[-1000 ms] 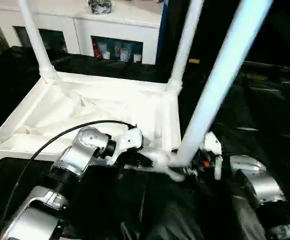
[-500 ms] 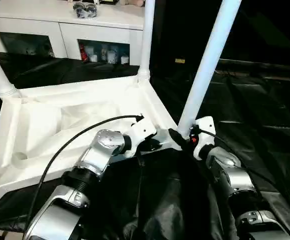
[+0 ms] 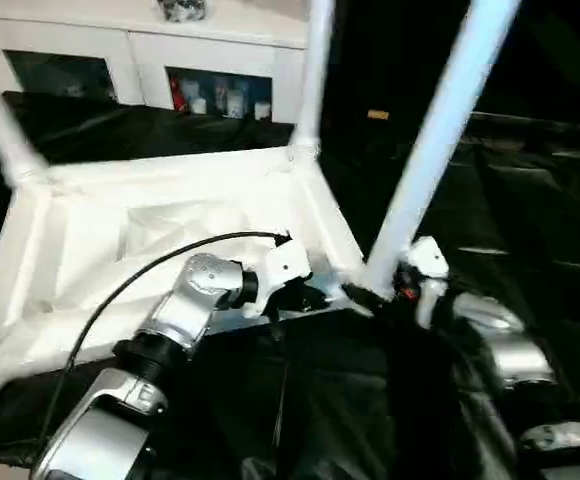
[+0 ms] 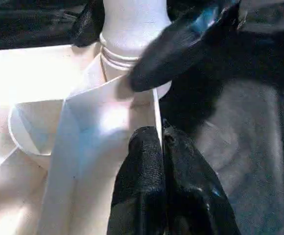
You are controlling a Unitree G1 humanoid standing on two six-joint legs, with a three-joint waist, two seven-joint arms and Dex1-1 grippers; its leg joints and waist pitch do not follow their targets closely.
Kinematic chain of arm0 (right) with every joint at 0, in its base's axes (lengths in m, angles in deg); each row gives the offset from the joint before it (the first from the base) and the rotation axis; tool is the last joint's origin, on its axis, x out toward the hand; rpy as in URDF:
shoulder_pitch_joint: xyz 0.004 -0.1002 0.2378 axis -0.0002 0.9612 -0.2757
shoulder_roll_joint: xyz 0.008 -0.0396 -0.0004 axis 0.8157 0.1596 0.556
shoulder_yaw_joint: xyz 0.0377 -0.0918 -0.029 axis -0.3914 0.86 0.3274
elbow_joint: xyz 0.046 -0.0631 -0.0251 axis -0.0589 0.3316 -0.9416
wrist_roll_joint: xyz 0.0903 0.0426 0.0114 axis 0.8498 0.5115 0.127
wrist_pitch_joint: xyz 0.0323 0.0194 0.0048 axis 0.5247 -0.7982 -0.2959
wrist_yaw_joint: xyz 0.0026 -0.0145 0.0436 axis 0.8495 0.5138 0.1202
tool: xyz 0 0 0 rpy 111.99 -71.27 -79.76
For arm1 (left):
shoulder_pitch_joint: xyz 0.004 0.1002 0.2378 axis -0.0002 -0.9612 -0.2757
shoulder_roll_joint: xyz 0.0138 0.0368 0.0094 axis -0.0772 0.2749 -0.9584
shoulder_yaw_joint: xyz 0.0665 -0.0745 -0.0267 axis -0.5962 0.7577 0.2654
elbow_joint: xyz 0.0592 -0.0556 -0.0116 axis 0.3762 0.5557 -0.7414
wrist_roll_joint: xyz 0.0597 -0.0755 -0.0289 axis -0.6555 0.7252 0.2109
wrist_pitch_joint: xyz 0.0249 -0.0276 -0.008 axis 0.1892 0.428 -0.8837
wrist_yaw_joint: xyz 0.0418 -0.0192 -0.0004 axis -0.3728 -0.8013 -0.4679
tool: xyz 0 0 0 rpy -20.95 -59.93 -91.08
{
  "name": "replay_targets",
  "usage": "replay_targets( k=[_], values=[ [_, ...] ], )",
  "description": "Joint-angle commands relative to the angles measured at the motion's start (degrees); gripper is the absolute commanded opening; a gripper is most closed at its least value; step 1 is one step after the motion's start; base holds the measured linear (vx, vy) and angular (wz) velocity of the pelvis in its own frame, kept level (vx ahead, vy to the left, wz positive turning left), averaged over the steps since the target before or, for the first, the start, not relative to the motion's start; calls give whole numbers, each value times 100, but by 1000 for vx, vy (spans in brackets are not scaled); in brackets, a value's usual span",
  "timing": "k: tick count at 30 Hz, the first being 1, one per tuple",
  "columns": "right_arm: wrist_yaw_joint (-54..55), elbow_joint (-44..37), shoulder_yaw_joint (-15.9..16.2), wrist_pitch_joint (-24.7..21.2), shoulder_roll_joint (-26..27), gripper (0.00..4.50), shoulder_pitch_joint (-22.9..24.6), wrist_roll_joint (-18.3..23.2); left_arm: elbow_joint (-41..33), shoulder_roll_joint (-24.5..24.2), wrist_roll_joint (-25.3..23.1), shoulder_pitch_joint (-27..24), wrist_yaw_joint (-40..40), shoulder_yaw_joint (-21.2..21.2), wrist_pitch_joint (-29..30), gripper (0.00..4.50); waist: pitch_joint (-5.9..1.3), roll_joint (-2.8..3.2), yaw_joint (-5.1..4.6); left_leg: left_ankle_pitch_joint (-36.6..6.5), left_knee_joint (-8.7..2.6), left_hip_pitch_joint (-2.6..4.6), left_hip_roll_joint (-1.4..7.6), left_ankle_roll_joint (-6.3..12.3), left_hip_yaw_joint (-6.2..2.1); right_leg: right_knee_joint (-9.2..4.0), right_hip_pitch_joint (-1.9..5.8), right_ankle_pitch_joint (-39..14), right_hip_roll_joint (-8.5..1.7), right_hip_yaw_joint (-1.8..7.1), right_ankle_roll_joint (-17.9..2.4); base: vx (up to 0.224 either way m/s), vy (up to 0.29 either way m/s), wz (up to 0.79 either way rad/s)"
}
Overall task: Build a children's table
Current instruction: Rotate leg to tighten
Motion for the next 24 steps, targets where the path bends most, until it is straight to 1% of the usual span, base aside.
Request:
replay_targets(
  k=[1, 2, 3, 4, 5, 7, 8, 9, 10, 11, 12, 15, 17, 19, 21, 22, 23, 24],
  values=[
    [-471, -67, 364, -140, 38, 367, 142, -29, -227, 98, 106, 123, 287, -193, -197, 0, -350, 43, 26, -762, -317, 50, 354, 599, -121, -319, 286, -86, -561, 306, -1503, 0, 0, 0],
    [-1031, -218, 504, -210, -124, 352, 212, 83, -228, 6, 175, 126, 512, -196, -219, 0, -341, 52, 40, -897, -330, 62, 354, 530, -127, -349, 292, -366, -559, 302, -1466, 0, 0, 0],
    [-1111, -241, 527, -229, -146, 352, 221, 100, -227, -9, 184, 126, 547, -198, -224, 0, -337, 53, 47, -966, -331, 60, 358, 501, -126, -355, 285, -480, -561, 305, -1444, 0, 0, 0],
    [-1456, -323, 625, -290, -243, 342, 252, 161, -219, -75, 235, 133, 712, -214, -239, 0, -321, 55, 50, -1124, -350, 82, 367, 436, -126, -387, 267, -740, -563, 308, -1404, 0, 0, 0],
    [-1547, -335, 649, -296, -270, 332, 255, 171, -214, -92, 252, 138, 761, -221, -240, 0, -315, 58, 58, -1221, -359, 89, 373, 369, -128, -405, 255, -944, -565, 311, -1365, 0, 0, 0],
    [-1638, -325, 687, -305, -301, 318, 244, 158, -194, -115, 263, 152, 809, -221, -265, 0, -312, 60, 70, -1265, -368, 108, 383, 290, -131, -418, 244, -1093, -575, 317, -1336, 0, 0, 0],
    [-1736, -326, 730, -332, -330, 308, 237, 151, -167, -134, 277, 173, 858, -216, -282, 0, -310, 52, 70, -1285, -370, 105, 374, 257, -133, -424, 249, -1162, -574, 317, -1318, 0, 0, 0],
    [-1747, -328, 732, -335, -332, 308, 237, 151, -164, -136, 279, 175, 865, -216, -284, 0, -312, 52, 78, -1287, -369, 112, 376, 250, -130, -428, 245, -1178, -581, 321, -1312, 0, 0, 0],
    [-1975, -390, 811, -392, -394, 300, 257, 136, -117, -172, 307, 211, 972, -214, -315, 0, -320, 39, 81, -1228, -362, 100, 367, 252, -131, -423, 256, -1149, -583, 322, -1307, 0, 0, 0],
    [-1975, -390, 811, -392, -394, 287, 257, 136, -117, -172, 307, 211, 972, -214, -315, 0, -324, 39, 88, -1160, -360, 91, 367, 271, -133, -409, 260, -1100, -579, 320, -1293, 0, 0, 0],
    [-2192, -515, 888, -479, -462, 281, 303, 150, -103, -212, 327, 229, 1099, -208, -312, 0, -327, 37, 93, -1118, -358, 89, 366, 278, -133, -404, 262, -1055, -579, 320, -1294, 0, 0, 0],
    [-2408, -646, 974, -611, -539, 264, 349, 187, -104, -257, 351, 233, 1220, -203, -311, 0, -339, 20, 127, -944, -343, 64, 363, 356, -134, -372, 277, -853, -575, 313, -1304, 0, 0, 0],
    [-2482, -682, 1000, -650, -558, 261, 366, 195, -122, -284, 356, 215, 1278, -203, -297, 0, -342, 29, 155, -914, -338, 79, 368, 381, -129, -366, 264, -768, -577, 313, -1334, 0, 0, 0],
    [-2482, -688, 1001, -658, -547, 260, 374, 200, -137, -285, 354, 198, 1270, -197, -281, 0, -345, 29, 164, -900, -338, 77, 371, 366, -131, -359, 267, -740, -582, 310, -1349, 0, 0, 0],
    [-2421, -693, 1001, -663, -499, 258, 398, 208, -160, -274, 336, 161, 1210, -187, -277, 0, -341, 26, 163, -941, -340, 76, 366, 344, -132, -371, 269, -828, -587, 309, -1333, 0, 0, 0],
    [-2198, -691, 948, -645, -403, 257, 431, 195, -149, -231, 302, 146, 1079, -170, -263, 0, -340, 59, 169, -969, -343, 78, 367, 321, -136, -377, 266, -898, -591, 310, -1317, 0, 0, 0],
    [-2136, -686, 931, -638, -379, 257, 437, 192, -143, -220, 291, 145, 1044, -167, -262, 0, -337, 44, 163, -990, -350, 85, 370, 298, -135, -390, 260, -918, -584, 310, -1298, 0, 0, 0],
    [-1818, -656, 827, -611, -262, 257, 451, 167, -109, -174, 232, 159, 861, -156, -233, 0, -337, 55, 165, -1010, -351, 87, 371, 281, -138, -387, 262, -931, -586, 311, -1293, 0, 0, 0]
  ],
)
